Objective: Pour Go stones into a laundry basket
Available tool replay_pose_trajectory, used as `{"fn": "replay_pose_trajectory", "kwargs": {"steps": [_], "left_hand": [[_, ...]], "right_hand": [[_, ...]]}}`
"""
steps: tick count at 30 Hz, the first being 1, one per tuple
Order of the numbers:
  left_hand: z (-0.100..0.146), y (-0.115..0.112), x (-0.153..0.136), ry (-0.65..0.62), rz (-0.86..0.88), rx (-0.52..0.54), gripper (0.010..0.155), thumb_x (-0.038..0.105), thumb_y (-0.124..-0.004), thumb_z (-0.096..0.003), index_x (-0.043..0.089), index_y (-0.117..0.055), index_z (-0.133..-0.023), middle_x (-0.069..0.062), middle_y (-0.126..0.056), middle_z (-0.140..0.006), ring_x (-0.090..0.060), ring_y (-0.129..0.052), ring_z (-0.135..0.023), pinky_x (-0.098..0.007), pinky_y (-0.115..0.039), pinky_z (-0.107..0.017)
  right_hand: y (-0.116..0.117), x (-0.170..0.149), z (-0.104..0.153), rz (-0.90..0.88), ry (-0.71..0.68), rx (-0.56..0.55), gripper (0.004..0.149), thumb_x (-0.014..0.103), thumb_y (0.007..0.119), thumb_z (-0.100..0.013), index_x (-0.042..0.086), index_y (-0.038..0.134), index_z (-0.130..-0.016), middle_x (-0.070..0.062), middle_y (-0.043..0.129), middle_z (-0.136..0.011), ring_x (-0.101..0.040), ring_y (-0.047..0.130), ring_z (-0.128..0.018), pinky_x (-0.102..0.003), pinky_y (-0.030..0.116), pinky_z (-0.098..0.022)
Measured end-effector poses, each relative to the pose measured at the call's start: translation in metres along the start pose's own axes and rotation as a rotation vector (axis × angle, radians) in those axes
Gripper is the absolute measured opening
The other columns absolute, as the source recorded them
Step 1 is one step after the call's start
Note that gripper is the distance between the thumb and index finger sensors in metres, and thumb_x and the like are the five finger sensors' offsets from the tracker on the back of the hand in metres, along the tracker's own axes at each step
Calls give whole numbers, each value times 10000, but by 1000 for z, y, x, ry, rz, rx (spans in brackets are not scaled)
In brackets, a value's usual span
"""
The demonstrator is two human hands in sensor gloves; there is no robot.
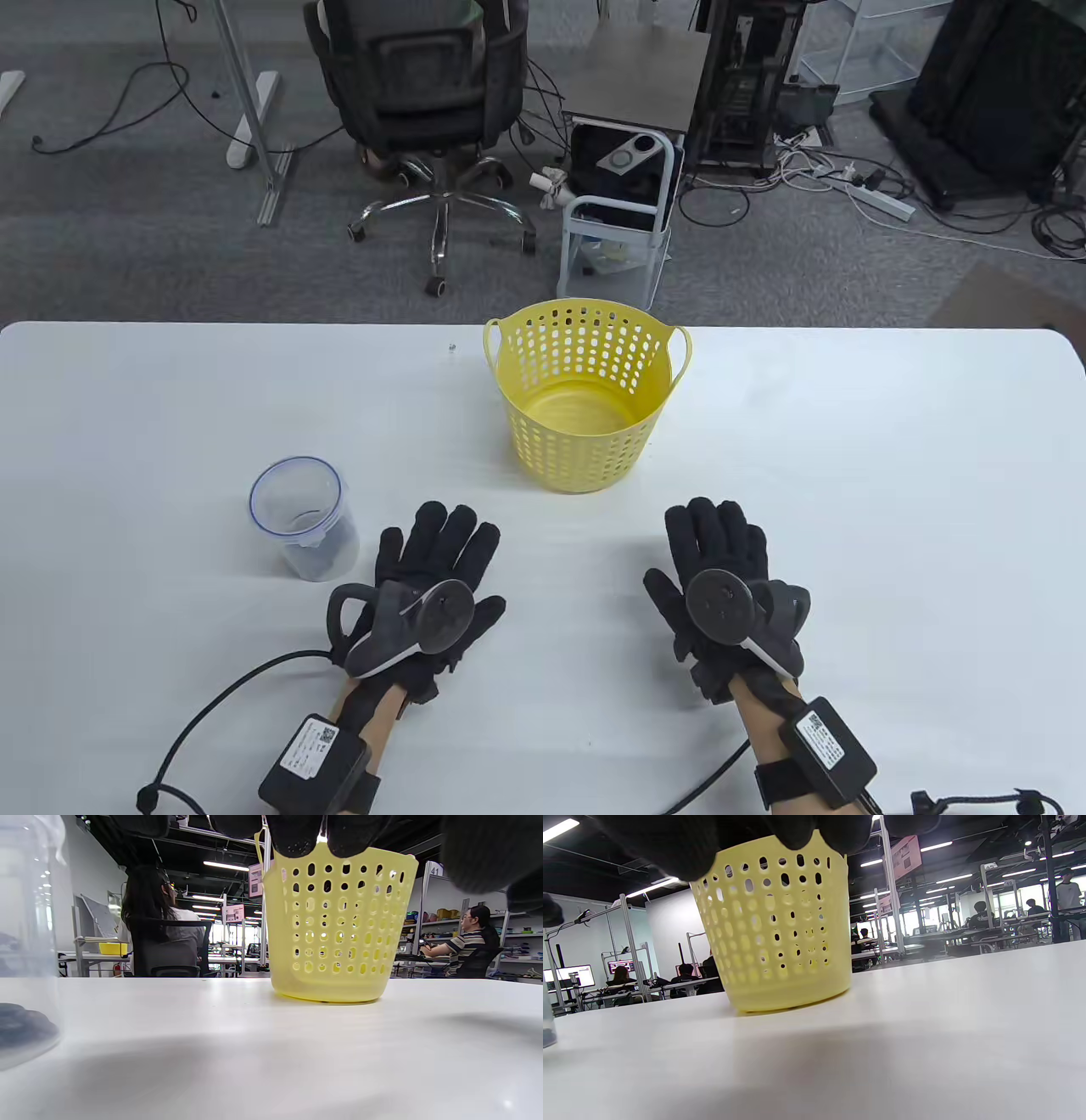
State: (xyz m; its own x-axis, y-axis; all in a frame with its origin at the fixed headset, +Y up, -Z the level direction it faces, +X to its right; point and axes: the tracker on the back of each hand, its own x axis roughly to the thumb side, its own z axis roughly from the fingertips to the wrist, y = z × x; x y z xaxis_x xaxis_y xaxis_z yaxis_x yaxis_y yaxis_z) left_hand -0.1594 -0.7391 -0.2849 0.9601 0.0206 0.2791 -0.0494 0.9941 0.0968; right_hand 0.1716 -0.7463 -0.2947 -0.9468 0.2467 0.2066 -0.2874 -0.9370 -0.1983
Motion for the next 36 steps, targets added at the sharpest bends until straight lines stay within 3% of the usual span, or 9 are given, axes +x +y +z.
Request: {"fn": "replay_pose_trajectory", "kwargs": {"steps": [13,26,33,36], "left_hand": [[4,16,-21,76,9,101,806,738,-771,-385,462,-468,-1078,113,-419,-1222,-240,-383,-1165,-619,-454,-773],[24,40,-95,349,85,362,743,729,-842,-365,462,-633,-1027,127,-564,-1186,-209,-479,-1150,-601,-437,-771],[28,29,-117,512,11,311,835,758,-865,-345,456,-564,-1063,78,-462,-1218,-262,-380,-1159,-660,-403,-748],[27,21,-122,540,4,279,874,762,-878,-334,470,-517,-1073,42,-407,-1228,-361,-331,-1146,-685,-429,-733]], "right_hand": [[1,3,1,9,-23,-3,772,563,803,-442,197,504,-1052,-183,469,-1141,-554,444,-1017,-700,424,-698],[1,7,3,11,-45,-7,769,567,798,-443,194,510,-1050,-183,467,-1140,-553,452,-1014,-697,432,-698],[0,8,3,10,-48,2,770,570,798,-441,194,513,-1049,-184,473,-1138,-551,462,-1013,-697,433,-697],[1,8,3,6,-51,-1,768,568,799,-440,192,517,-1048,-184,479,-1136,-548,470,-1012,-696,436,-696]]}}
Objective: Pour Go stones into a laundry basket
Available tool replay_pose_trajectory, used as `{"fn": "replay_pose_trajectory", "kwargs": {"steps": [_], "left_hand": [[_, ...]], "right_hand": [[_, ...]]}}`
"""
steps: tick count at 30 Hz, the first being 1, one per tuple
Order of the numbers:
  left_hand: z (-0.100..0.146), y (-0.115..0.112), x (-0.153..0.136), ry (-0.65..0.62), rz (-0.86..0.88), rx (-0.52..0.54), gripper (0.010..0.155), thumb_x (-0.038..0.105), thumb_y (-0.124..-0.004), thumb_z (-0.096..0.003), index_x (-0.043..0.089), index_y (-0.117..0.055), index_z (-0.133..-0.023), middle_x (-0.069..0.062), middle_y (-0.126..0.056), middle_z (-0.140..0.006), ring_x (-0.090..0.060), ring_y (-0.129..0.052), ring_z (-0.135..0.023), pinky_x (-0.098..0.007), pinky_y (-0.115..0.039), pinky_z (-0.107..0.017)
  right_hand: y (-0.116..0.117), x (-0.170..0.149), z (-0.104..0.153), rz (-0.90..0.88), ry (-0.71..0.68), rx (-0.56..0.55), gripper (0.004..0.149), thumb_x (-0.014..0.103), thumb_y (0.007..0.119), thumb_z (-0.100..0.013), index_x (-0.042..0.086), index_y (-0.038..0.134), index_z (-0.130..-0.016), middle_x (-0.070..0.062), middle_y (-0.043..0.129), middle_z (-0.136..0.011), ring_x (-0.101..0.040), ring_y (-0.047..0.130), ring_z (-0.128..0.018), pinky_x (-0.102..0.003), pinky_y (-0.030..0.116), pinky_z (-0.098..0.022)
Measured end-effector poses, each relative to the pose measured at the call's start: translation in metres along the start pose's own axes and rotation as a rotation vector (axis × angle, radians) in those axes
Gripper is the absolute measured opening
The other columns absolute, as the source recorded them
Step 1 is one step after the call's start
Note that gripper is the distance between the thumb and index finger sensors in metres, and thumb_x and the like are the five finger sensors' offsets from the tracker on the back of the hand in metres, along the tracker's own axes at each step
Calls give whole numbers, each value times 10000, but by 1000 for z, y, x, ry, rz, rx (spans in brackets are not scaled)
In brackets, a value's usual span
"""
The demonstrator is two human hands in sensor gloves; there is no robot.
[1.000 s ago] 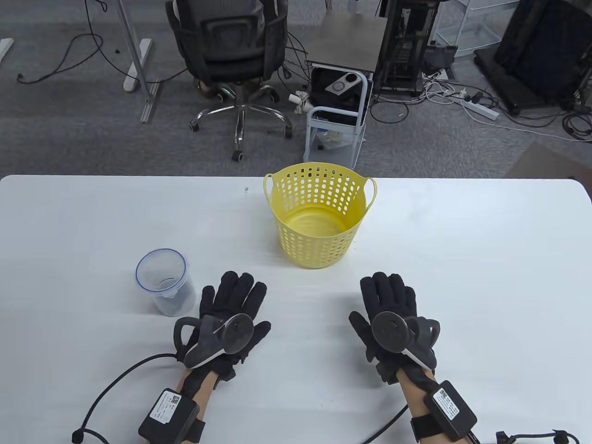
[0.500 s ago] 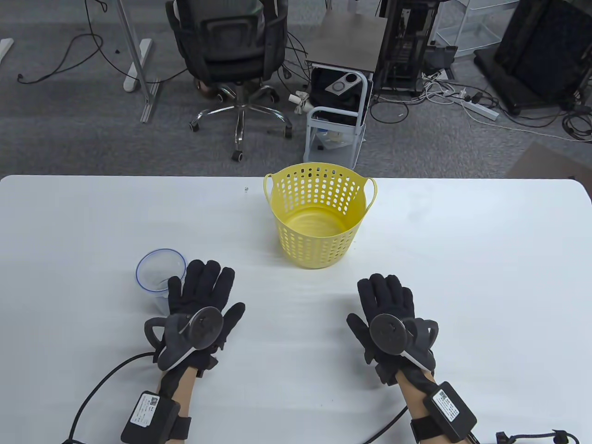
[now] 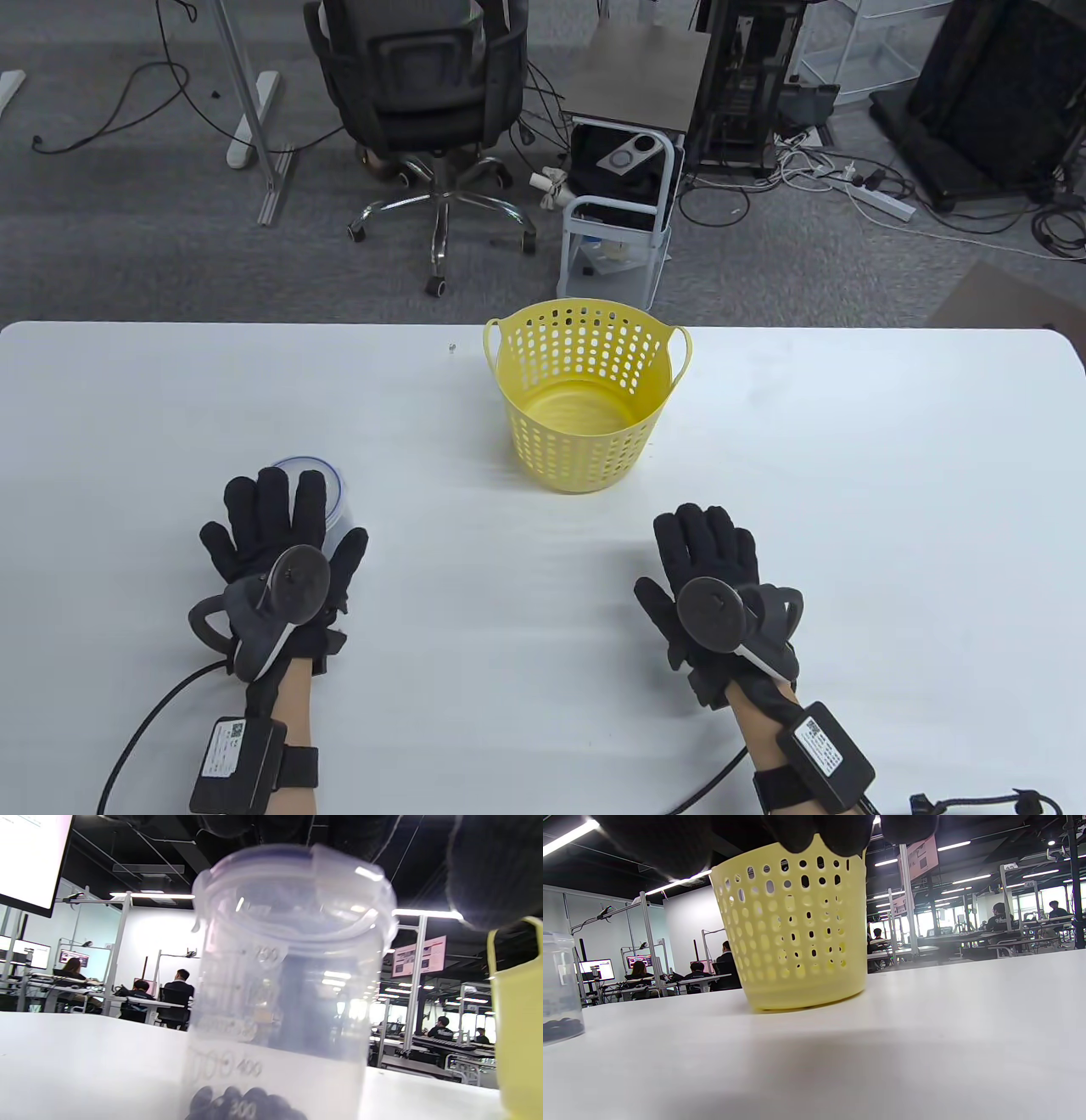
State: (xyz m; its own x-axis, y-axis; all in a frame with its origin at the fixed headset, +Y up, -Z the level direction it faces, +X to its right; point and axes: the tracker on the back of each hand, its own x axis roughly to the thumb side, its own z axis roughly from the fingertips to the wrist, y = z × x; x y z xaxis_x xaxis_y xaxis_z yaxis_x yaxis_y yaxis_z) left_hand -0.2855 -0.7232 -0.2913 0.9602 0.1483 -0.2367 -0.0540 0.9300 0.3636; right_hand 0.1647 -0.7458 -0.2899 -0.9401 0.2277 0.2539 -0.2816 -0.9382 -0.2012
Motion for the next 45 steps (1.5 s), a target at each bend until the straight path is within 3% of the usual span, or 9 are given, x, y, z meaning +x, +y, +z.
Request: {"fn": "replay_pose_trajectory", "kwargs": {"steps": [6,13,24,38,45], "left_hand": [[-4,-15,-9,48,29,-87,892,741,-912,-327,517,-465,-1066,-20,-381,-1230,-572,-402,-1076,-668,-584,-705],[-6,-19,-11,96,153,-3,756,645,-945,-347,536,-571,-996,-2,-455,-1197,-503,-683,-1028,-591,-729,-664],[-4,-15,-4,56,250,36,637,618,-922,-377,524,-617,-929,-15,-495,-1171,-543,-709,-959,-585,-735,-656],[18,4,69,-250,306,66,590,625,-923,-378,551,-644,-892,46,-542,-1155,-539,-726,-951,-575,-751,-656],[42,6,109,-374,408,3,588,635,-920,-377,553,-647,-892,57,-554,-1152,-533,-740,-949,-569,-760,-657]], "right_hand": [[0,0,0,0,-2,7,768,569,798,-440,189,519,-1048,-186,482,-1135,-548,471,-1011,-696,438,-695],[1,1,0,-7,-9,11,767,569,798,-440,187,523,-1046,-188,487,-1132,-546,485,-1010,-695,441,-694],[0,0,0,-9,-3,19,766,569,797,-441,185,525,-1046,-187,489,-1132,-546,482,-1010,-695,436,-696],[-1,1,0,-12,-7,13,767,570,797,-440,185,527,-1046,-186,489,-1133,-547,484,-1009,-695,436,-696],[-2,0,0,-17,-6,9,766,569,798,-440,185,528,-1045,-186,489,-1133,-547,482,-1010,-696,435,-696]]}}
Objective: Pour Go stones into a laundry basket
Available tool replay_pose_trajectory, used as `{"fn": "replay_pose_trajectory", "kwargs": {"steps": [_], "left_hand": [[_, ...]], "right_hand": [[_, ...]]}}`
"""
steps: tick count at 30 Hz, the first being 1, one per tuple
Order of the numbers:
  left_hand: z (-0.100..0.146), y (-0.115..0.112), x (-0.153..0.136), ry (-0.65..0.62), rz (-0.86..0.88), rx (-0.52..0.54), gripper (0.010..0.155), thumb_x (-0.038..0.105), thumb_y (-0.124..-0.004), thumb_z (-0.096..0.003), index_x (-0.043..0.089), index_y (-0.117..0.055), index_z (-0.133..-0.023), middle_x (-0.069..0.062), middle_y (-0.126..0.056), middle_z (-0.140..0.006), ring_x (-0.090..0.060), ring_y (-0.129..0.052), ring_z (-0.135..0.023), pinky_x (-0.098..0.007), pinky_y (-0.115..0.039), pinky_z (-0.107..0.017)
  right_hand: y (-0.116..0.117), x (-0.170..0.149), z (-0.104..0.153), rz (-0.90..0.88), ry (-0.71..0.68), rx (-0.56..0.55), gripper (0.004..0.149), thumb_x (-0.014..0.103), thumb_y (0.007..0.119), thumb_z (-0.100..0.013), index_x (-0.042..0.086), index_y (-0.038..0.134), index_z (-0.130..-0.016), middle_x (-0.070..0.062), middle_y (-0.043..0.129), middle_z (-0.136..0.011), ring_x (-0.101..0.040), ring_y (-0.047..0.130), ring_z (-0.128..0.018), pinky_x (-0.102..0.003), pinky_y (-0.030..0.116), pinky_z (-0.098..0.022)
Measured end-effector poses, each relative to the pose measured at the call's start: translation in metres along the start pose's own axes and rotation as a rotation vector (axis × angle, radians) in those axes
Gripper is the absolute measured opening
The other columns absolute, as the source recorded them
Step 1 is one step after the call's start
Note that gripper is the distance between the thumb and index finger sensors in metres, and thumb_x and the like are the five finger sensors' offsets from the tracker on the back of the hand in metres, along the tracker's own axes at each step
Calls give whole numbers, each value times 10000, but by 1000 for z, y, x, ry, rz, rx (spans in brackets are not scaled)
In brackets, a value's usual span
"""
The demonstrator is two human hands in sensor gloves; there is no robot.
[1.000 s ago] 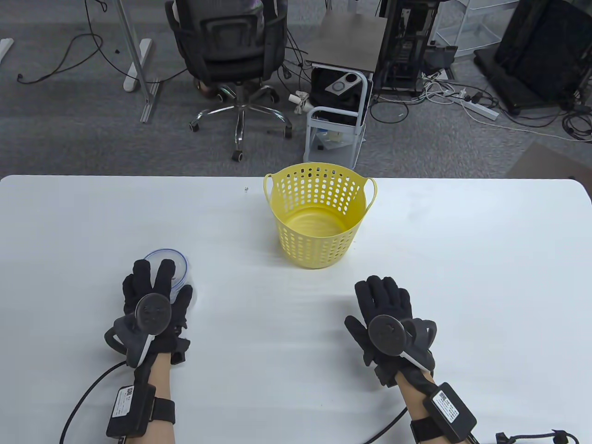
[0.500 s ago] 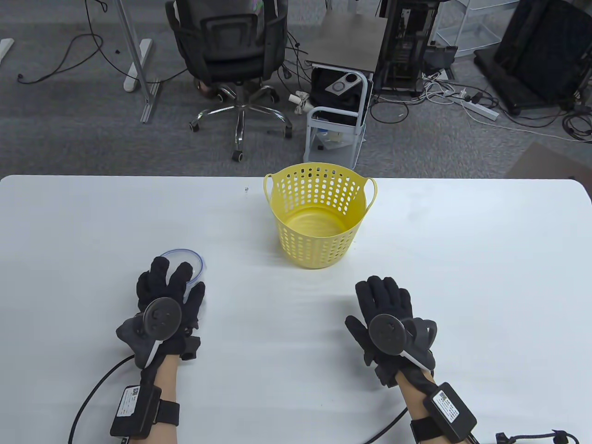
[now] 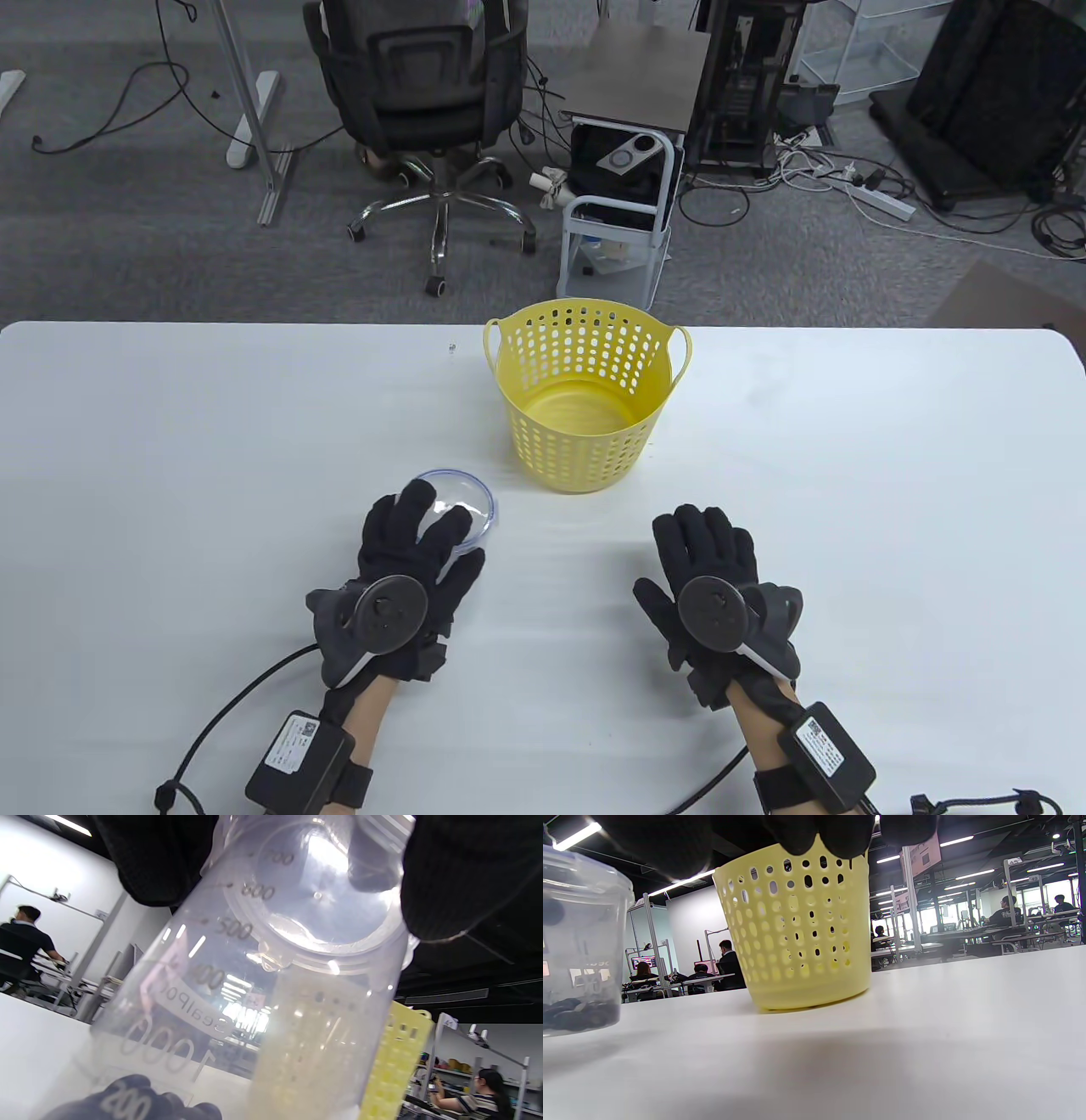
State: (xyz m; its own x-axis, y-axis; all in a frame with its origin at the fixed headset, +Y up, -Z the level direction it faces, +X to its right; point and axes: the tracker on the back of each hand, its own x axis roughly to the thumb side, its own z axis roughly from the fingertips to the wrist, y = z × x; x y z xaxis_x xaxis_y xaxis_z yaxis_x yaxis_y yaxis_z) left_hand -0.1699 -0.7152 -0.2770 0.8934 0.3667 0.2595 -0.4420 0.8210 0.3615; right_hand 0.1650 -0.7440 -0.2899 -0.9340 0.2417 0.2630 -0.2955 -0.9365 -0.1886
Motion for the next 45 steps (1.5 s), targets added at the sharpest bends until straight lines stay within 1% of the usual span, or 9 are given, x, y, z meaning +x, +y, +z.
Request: {"fn": "replay_pose_trajectory", "kwargs": {"steps": [5,12,21,25,29,32,35,40,45], "left_hand": [[10,-11,28,-52,86,-52,584,635,-923,-379,551,-653,-889,55,-559,-1150,-532,-743,-950,-568,-763,-656],[24,-31,52,-165,53,-127,599,638,-918,-376,537,-636,-894,63,-535,-1148,-521,-732,-961,-564,-757,-667],[28,-44,42,-153,49,-164,691,707,-880,-347,550,-524,-918,99,-429,-1155,-451,-691,-1009,-545,-746,-673],[27,-43,40,-213,55,-206,799,776,-866,-296,549,-489,-963,77,-394,-1179,-471,-649,-1030,-582,-733,-670],[23,-40,32,-213,112,-211,883,847,-777,-280,505,-454,-1027,37,-357,-1197,-468,-625,-1047,-593,-733,-671],[18,-34,21,-126,202,-184,862,844,-676,-325,451,-433,-1053,27,-364,-1196,-437,-650,-1041,-581,-739,-663],[14,-33,5,47,316,-181,828,804,-660,-367,382,-492,-1059,16,-473,-1173,-383,-766,-974,-534,-772,-630],[7,-45,-15,324,476,-295,754,760,-638,-416,327,-633,-1034,-8,-709,-1056,-249,-975,-714,-424,-853,-498],[4,-52,-22,415,578,-426,673,740,-648,-439,352,-704,-986,25,-837,-923,-160,-1031,-552,-361,-885,-406]], "right_hand": [[0,0,0,-1,1,0,767,567,800,-439,186,527,-1045,-187,490,-1133,-548,483,-1010,-695,434,-697],[-3,-2,0,-12,9,-7,767,566,801,-438,184,530,-1045,-189,490,-1133,-549,480,-1012,-697,433,-699],[-3,-3,-1,-40,10,-19,766,571,800,-436,181,540,-1042,-186,503,-1128,-558,507,-997,-700,466,-690],[-8,-6,-1,-130,15,-79,753,579,795,-438,169,569,-1028,-189,567,-1095,-545,645,-927,-678,604,-637],[-10,-8,-1,-287,41,-124,716,602,776,-438,155,655,-985,-186,692,-1016,-494,800,-811,-616,726,-560],[-8,-6,-3,-448,81,-135,690,613,769,-436,139,726,-935,-185,788,-925,-444,896,-683,-581,780,-495],[-1,-2,-7,-620,160,-70,658,626,759,-439,135,788,-876,-172,866,-823,-388,946,-568,-545,815,-427],[15,5,-10,-781,298,68,640,658,734,-445,138,840,-802,-147,926,-699,-328,970,-434,-503,839,-345],[26,11,-10,-801,337,196,667,702,712,-440,148,839,-789,-125,930,-673,-299,966,-408,-486,843,-332]]}}
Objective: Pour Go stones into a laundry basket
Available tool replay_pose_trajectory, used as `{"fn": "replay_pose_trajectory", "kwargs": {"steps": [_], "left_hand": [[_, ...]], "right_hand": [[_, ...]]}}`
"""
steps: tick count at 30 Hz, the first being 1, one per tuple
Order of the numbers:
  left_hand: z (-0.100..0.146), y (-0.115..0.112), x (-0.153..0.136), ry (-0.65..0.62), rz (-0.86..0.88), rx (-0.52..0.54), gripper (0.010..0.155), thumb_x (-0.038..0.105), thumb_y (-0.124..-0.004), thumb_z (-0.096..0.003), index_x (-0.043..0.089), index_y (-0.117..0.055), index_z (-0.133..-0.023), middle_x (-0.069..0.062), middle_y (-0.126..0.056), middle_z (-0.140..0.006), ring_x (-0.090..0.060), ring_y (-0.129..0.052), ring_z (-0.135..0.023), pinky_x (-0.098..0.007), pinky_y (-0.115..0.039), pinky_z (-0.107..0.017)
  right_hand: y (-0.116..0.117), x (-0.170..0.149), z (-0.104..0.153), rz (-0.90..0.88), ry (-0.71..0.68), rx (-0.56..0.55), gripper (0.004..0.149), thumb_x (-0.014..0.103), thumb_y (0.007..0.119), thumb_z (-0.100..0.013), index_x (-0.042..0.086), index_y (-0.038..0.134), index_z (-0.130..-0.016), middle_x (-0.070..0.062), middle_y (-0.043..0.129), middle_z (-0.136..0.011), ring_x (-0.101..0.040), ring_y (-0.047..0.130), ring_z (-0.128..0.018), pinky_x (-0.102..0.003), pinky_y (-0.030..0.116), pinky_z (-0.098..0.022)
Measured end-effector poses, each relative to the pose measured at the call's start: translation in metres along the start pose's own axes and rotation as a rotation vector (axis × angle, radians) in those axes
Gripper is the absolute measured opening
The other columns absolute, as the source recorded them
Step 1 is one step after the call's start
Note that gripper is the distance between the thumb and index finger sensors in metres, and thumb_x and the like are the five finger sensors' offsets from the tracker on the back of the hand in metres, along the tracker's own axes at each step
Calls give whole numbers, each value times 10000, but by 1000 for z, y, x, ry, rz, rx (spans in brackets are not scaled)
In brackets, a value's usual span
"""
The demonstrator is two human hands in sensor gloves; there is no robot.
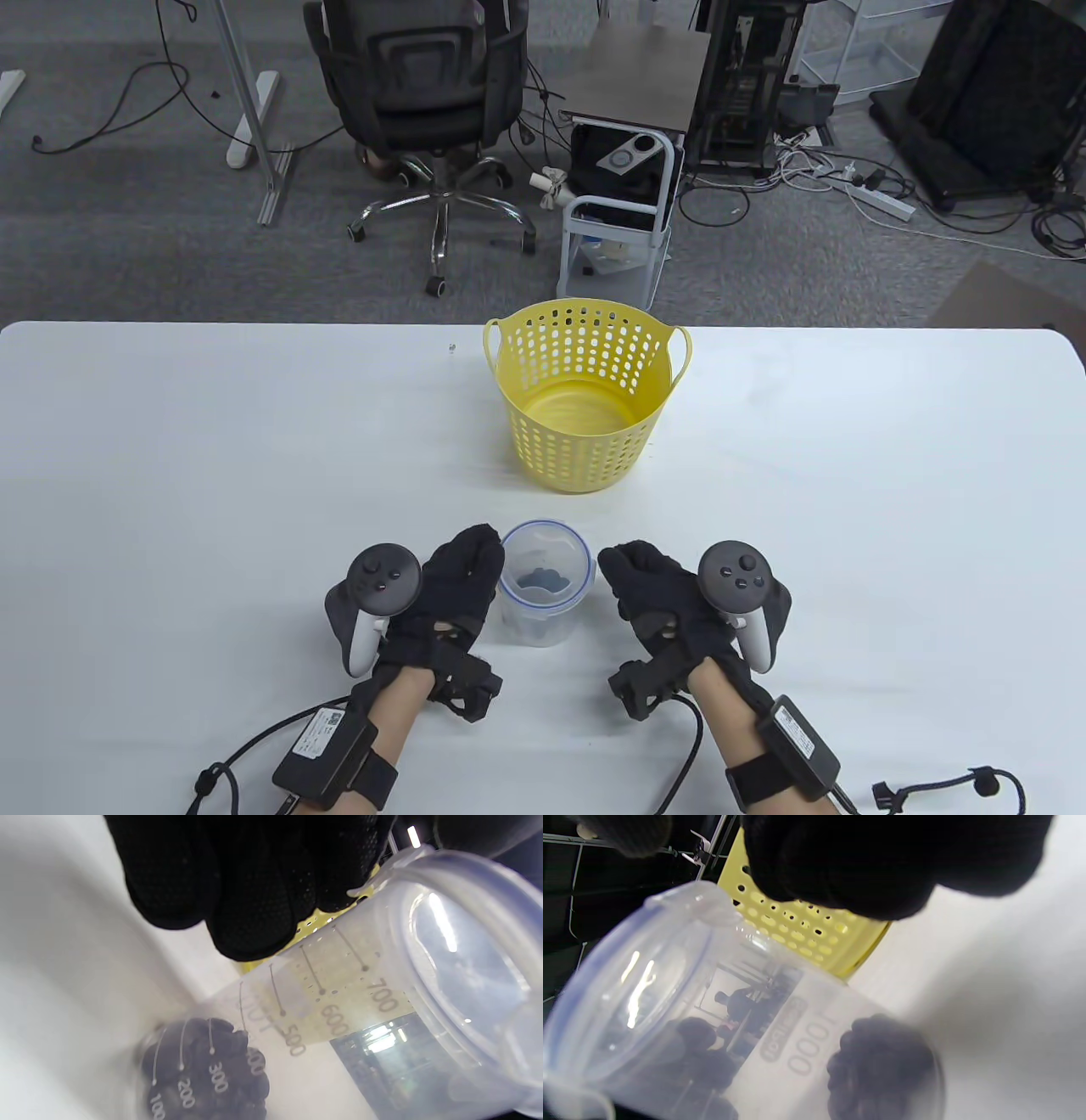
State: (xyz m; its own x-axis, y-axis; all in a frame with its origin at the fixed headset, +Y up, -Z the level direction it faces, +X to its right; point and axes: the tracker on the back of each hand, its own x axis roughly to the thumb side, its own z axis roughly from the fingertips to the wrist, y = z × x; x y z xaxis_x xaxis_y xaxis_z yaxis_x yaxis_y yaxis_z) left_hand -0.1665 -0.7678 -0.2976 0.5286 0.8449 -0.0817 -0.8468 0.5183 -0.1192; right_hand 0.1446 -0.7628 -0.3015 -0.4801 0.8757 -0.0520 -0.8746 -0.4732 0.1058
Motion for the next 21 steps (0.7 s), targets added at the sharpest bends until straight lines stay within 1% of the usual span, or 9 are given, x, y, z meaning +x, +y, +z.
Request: {"fn": "replay_pose_trajectory", "kwargs": {"steps": [4,6,8,10,11,15,18,20,21], "left_hand": [[3,-2,4,-4,-26,-22,666,744,-678,-437,331,-717,-957,46,-891,-830,-112,-1056,-459,-326,-907,-348],[4,-4,6,-5,-46,-49,685,758,-687,-431,309,-714,-948,58,-909,-791,-100,-1066,-431,-316,-916,-321],[6,-6,7,0,-43,-70,699,765,-699,-427,290,-715,-940,65,-918,-759,-95,-1070,-411,-313,-918,-309],[6,-8,8,13,-43,-119,712,779,-713,-419,279,-727,-926,75,-927,-729,-91,-1075,-391,-312,-920,-295],[7,-9,8,27,-35,-159,718,783,-711,-420,276,-717,-928,78,-920,-734,-93,-1072,-403,-313,-918,-303],[7,-11,12,32,-54,-182,726,776,-701,-423,259,-701,-934,77,-908,-741,-97,-1063,-418,-321,-908,-324],[5,-13,11,69,-4,-242,730,773,-704,-429,254,-683,-942,92,-888,-754,-103,-1038,-475,-333,-893,-366],[4,-15,12,81,-27,-280,734,789,-677,-428,246,-687,-921,100,-875,-723,-115,-997,-536,-361,-862,-422],[4,-12,11,84,-24,-251,638,797,-660,-431,312,-685,-846,167,-859,-678,-84,-981,-545,-345,-859,-435]], "right_hand": [[6,0,1,-26,13,64,659,703,726,-439,153,837,-785,-119,930,-666,-294,962,-408,-484,843,-331],[7,0,1,-18,18,62,637,685,749,-440,152,842,-777,-118,934,-659,-294,966,-402,-488,842,-329],[5,0,1,-17,19,65,627,683,741,-450,159,838,-779,-114,932,-663,-289,965,-406,-483,845,-333],[3,-1,1,-27,24,62,619,673,744,-455,154,838,-781,-120,929,-667,-294,964,-410,-490,842,-336],[3,-2,0,-34,28,66,620,674,744,-455,155,838,-782,-119,928,-669,-294,964,-413,-490,842,-337],[3,-4,0,-82,75,151,635,679,742,-458,153,805,-808,-115,905,-691,-285,955,-430,-486,837,-351],[5,-6,0,-126,96,180,642,672,744,-458,141,791,-815,-113,897,-686,-276,946,-430,-484,834,-353],[8,-6,1,-131,107,216,647,682,731,-461,145,767,-819,-97,880,-688,-255,933,-445,-472,833,-367],[9,-7,1,-137,115,215,646,690,722,-463,148,753,-813,-90,866,-676,-238,927,-447,-465,832,-372]]}}
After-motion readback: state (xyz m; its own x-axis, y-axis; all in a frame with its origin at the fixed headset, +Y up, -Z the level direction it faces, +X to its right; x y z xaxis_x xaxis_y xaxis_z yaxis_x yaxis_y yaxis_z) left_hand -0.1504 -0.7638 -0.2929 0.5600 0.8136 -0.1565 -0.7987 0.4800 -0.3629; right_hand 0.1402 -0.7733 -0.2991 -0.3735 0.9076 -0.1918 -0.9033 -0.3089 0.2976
